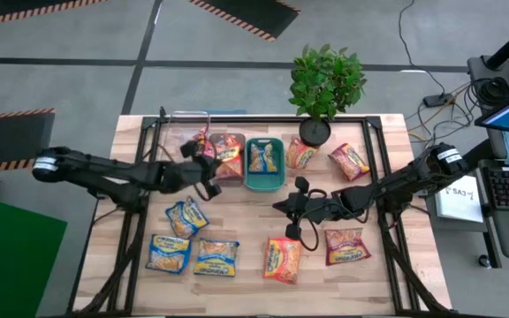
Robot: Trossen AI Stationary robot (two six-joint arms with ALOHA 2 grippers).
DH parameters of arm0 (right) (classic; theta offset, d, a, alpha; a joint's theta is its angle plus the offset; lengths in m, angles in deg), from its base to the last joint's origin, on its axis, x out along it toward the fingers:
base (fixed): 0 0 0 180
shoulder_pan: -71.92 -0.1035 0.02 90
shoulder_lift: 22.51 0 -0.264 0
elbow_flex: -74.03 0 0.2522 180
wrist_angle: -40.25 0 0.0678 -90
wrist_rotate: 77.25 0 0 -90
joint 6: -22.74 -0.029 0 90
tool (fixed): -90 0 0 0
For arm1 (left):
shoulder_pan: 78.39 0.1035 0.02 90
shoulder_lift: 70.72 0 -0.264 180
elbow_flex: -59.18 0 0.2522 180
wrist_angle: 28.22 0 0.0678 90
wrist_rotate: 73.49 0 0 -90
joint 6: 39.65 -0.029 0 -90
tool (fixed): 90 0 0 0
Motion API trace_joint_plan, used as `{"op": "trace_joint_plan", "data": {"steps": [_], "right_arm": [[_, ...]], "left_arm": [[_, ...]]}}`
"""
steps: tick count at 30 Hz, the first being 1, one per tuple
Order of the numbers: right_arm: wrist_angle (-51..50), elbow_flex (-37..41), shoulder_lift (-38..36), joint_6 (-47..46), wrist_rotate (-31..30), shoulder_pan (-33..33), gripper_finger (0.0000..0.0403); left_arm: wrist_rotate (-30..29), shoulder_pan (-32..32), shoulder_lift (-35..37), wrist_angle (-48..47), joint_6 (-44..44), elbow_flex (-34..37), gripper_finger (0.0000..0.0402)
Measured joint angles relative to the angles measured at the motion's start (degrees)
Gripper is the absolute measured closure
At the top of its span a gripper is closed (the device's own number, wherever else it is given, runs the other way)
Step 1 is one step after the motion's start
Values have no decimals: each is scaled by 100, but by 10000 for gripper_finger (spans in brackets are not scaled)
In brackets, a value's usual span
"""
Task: Sort Maruchan noodles
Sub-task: Put the orange noodle pack into the black bin
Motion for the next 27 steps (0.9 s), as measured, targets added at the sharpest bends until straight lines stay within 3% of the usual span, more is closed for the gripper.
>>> {"op": "trace_joint_plan", "data": {"steps": [8,14,22,27], "right_arm": [[-6,0,0,-39,0,0,394],[-10,0,0,-39,1,0,394],[-10,0,0,-39,0,0,394],[-43,0,0,-86,2,0,394]], "left_arm": [[656,489,-602,9,-113,0,401],[56,495,-1043,-2,-6,-4,400],[31,494,-1181,-145,-166,-236,358],[155,463,-949,-1047,-307,-624,332]]}}
